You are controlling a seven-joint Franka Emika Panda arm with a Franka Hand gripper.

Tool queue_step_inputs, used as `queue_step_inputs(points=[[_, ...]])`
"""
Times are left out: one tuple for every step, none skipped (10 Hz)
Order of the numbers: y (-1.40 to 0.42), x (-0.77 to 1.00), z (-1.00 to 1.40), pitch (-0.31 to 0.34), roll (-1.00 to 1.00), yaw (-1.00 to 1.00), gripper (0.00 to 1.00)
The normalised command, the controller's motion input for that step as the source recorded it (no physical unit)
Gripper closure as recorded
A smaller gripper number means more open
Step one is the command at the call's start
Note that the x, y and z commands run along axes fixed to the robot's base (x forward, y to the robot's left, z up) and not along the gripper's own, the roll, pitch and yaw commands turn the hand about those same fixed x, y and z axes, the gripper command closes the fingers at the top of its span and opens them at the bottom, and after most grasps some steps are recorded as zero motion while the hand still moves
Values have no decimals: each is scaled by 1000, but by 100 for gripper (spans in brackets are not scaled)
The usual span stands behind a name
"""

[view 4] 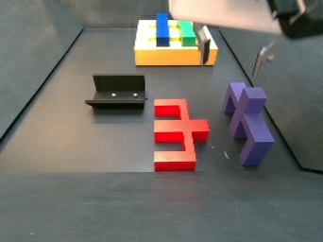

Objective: Pick up the purple object. Move up. Move to above the board. Insert the purple object.
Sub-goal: Pick up the purple object.

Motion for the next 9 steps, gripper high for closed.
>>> queue_step_inputs(points=[[149,-11,-174,0,-70,-769,0],[0,-71,-120,0,-64,-923,0],[0,-57,-89,-7,-71,-931,0],[0,-91,-106,0,-33,-929,0],[0,-106,-114,0,-24,-929,0],[0,-109,-120,0,-21,-931,0],[0,-129,-146,0,-1,-957,0],[0,-157,-171,0,0,-951,0],[60,-240,-180,3,0,-871,0]])
